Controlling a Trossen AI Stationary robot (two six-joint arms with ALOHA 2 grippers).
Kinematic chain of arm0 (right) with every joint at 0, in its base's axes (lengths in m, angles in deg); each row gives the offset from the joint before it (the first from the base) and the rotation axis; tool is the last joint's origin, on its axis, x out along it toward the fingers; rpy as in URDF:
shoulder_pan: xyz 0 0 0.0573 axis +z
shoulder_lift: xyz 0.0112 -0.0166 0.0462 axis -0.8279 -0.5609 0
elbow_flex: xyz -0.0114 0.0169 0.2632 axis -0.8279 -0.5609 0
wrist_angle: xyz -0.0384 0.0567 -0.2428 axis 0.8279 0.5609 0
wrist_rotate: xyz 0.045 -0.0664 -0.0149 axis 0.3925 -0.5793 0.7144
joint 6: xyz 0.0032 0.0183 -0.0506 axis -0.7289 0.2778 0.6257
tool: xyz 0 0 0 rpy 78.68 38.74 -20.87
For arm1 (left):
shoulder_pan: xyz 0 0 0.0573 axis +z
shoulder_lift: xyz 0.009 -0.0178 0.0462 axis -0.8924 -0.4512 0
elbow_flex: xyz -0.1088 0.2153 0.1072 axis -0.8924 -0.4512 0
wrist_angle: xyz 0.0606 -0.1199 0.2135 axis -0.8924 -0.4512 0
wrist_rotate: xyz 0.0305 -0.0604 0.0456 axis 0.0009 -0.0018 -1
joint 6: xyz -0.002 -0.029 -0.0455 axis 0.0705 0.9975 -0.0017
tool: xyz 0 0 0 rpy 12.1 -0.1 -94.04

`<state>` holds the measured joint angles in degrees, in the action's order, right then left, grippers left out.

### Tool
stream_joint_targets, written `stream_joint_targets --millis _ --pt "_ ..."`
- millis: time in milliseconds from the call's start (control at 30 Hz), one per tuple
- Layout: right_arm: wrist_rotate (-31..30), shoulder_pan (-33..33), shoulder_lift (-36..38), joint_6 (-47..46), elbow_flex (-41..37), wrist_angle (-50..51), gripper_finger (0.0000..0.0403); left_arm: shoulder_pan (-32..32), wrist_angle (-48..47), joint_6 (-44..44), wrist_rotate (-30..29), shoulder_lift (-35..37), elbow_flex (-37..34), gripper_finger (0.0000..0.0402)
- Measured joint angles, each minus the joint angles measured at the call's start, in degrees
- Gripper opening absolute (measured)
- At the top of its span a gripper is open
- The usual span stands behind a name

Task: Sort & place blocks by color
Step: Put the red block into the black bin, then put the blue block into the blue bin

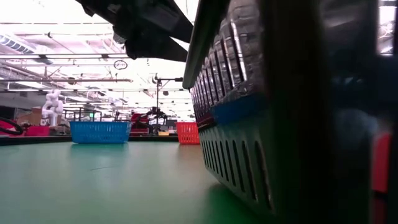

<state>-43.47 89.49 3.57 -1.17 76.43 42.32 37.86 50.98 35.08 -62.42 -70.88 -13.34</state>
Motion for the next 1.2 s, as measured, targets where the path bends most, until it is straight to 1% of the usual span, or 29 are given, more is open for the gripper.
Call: stream_joint_targets --millis 100,267,333,400,467,567,667,800,867,900,967,1033,1200 --pt "-1.3 3.6 -5.5 0.7 0.9 -4.0 0.0117 1.5 0.1 0.0 0.0 0.0 0.0 0.0238" --pt "-0.9 6.4 -12.7 5.5 4.5 -3.6 0.0117 4.1 0.1 -0.2 2.5 0.0 0.0 0.0228" --pt "0.5 6.9 -14.6 8.4 5.6 -3.5 0.0117 5.0 0.1 0.0 4.0 0.0 0.0 0.0228" --pt "2.1 7.4 -15.7 12.1 6.5 -3.6 0.0117 5.7 0.1 0.0 5.1 0.0 0.0 0.0228" --pt "2.5 8.0 -16.5 15.5 7.0 -3.7 0.0118 6.0 0.0 0.0 5.7 0.0 0.0 0.0227" --pt "3.3 8.6 -17.2 19.5 7.0 -3.7 0.0136 6.3 -0.3 -0.5 6.0 0.0 0.0 0.0227" --pt "3.3 8.5 -17.4 22.0 7.0 -3.2 0.0153 6.8 -1.9 -1.4 6.1 0.0 0.0 0.0227" --pt "3.3 8.5 -17.3 24.4 7.0 -2.4 0.0159 7.4 -2.5 -1.5 6.2 -1.0 0.1 0.0227" --pt "3.0 8.5 -17.3 24.5 7.0 -2.1 0.0161 7.4 -1.7 -1.6 8.6 -2.2 0.1 0.0227" --pt "2.0 8.5 -17.3 24.3 7.0 -1.8 0.0163 7.4 -1.0 -2.0 9.8 -2.9 0.1 0.0227" --pt "-0.5 8.5 -17.3 24.1 7.0 -1.2 0.0169 7.3 0.4 -4.4 11.7 -4.6 0.1 0.0227" --pt "-1.3 8.5 -17.3 24.8 7.0 -1.2 0.0178 7.2 1.1 -8.7 12.1 -6.3 0.1 0.0227" --pt "-1.1 8.5 -17.2 27.5 7.0 -1.6 0.0200 7.9 2.2 -25.9 12.1 -9.2 0.0 0.0227"
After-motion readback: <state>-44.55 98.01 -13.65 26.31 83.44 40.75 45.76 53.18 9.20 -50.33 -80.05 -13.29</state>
